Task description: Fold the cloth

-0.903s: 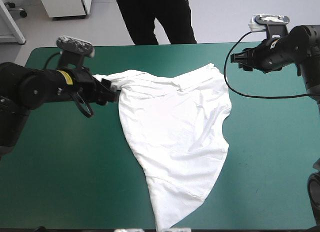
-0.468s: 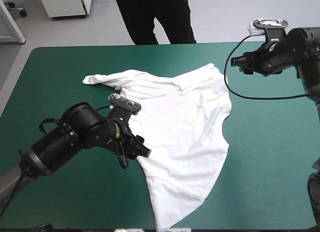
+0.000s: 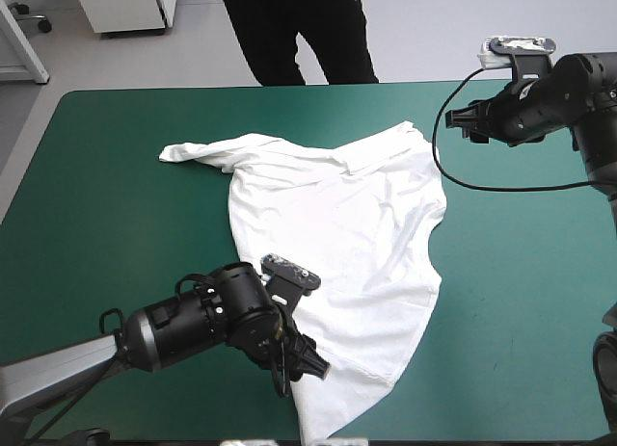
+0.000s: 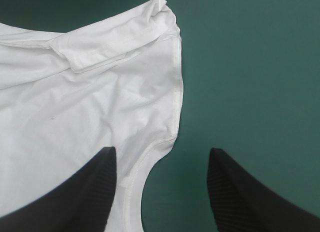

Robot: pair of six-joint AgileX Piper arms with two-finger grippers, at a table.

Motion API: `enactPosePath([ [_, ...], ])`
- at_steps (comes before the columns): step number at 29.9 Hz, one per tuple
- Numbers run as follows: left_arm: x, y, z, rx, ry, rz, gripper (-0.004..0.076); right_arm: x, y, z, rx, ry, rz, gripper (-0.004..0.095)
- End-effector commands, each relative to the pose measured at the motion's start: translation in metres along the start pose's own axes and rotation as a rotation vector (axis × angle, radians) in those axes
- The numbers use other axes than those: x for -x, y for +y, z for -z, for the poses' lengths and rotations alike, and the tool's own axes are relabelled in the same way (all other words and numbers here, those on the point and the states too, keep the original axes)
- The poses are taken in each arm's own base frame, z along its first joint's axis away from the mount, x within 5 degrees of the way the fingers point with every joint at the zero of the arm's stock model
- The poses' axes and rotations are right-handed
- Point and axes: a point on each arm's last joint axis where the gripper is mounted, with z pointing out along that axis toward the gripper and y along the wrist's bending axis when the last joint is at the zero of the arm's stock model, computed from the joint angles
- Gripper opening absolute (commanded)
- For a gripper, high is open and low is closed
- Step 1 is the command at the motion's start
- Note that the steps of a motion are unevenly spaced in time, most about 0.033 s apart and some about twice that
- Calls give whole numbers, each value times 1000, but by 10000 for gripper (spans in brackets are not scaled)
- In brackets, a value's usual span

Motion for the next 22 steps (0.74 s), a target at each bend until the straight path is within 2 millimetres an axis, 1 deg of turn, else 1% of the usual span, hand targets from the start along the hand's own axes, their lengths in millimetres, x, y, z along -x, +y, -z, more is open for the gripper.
enactPosePath([
  [1, -4, -18, -1, -44, -3, -20, 473, 1, 0, 27, -2, -74, 7, 513],
  [5, -6, -29, -14, -27, 43, -3, 473, 1, 0, 27, -2, -74, 7, 513],
  [10, -11, -34, -26, -75, 52, 58, 473, 1, 1, 27, 2, -73, 6, 513],
  [16, -26, -31, -54, -115, 90, 105, 473, 1, 1, 27, 8, -73, 4, 513],
  [22, -33, -28, -70, -133, 67, 115, 465, 1, 4, 27, 35, -72, -4, 511],
])
